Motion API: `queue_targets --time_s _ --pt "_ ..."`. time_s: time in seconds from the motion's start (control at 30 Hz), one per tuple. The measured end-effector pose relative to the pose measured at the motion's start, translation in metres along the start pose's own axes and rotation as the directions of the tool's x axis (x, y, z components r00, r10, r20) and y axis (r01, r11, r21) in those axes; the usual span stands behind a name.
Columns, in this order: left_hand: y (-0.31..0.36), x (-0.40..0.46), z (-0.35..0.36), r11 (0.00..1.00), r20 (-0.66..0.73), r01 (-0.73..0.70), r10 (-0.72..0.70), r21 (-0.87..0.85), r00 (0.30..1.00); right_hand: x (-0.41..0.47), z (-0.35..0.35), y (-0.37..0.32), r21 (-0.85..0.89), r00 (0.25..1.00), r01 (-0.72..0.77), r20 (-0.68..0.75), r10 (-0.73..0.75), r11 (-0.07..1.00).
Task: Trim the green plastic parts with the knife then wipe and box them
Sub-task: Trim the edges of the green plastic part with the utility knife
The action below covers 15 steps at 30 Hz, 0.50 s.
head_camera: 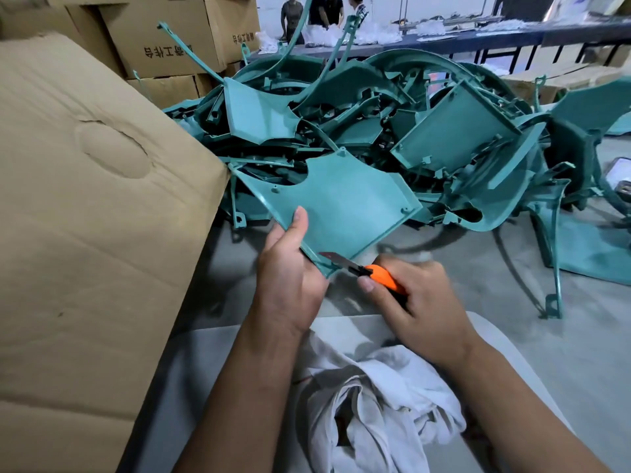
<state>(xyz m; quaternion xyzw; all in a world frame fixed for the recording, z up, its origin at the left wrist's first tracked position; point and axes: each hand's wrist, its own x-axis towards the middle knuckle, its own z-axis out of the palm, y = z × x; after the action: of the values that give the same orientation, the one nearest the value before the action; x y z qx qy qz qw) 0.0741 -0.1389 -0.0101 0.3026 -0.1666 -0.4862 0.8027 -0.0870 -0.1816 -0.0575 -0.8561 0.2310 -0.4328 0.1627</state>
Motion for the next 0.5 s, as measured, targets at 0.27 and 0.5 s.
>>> queue_targets --time_s 0.27,0.5 --pt "0.013 -0.006 0.002 0.996 0.075 0.021 -0.014 -0.088 0.997 0.000 -0.002 -0.006 -0.045 1.000 -0.002 -0.021 0.001 0.999" --pt "0.017 -0.008 0.001 0.990 0.153 0.035 -0.014 -0.139 0.988 0.002 -0.005 -0.003 -0.085 0.980 -0.046 -0.195 0.029 0.995"
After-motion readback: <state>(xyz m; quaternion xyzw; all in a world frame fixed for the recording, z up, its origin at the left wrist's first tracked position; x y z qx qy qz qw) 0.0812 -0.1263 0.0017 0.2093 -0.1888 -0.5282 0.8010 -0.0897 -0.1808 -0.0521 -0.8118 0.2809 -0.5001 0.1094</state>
